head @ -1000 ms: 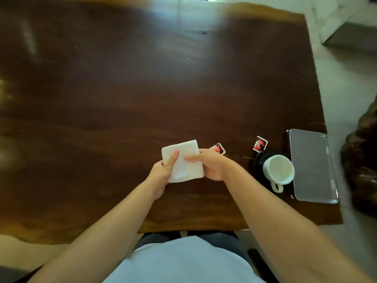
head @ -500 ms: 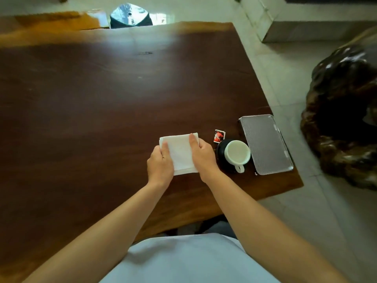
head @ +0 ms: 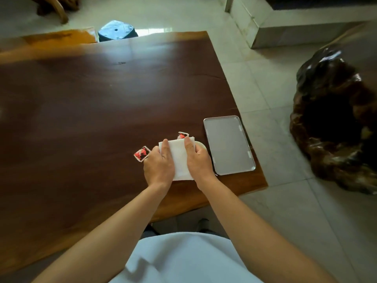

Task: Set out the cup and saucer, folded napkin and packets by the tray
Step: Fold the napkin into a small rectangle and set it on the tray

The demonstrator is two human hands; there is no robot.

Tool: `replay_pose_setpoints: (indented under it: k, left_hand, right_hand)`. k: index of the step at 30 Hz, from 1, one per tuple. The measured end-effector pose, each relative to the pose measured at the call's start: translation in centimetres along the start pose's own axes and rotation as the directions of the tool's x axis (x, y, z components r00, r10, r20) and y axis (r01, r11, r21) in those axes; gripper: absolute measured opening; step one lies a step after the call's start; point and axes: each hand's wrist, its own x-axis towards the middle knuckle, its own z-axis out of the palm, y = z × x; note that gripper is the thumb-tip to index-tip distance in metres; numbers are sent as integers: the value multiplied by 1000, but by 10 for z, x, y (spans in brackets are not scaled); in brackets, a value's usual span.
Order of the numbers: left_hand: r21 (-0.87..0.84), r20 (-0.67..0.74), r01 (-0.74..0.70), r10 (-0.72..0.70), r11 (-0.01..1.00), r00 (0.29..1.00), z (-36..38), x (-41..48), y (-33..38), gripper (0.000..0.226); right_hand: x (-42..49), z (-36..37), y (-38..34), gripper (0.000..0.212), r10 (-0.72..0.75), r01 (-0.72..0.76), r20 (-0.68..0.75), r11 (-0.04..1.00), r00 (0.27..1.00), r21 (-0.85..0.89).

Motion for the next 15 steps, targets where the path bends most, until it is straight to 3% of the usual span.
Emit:
replay_pose_setpoints:
  k: [6,11,15]
  left_hand:
    - [-38,-75,-130,127,991,989,37,-34,42,47]
    - [-181,-100,-125,108,976,989,51,-42,61,54]
    - [-279,-45,-69,59,958,997,55,-41,63,55]
  right_hand:
    - [3,-63,13,40,-164,140,-153,978,974,-156]
    - [9,-85,9,44,-258,230,-192,960,947,-158]
    - [12,-89,7,49,-235,214,-210,970,949,-117]
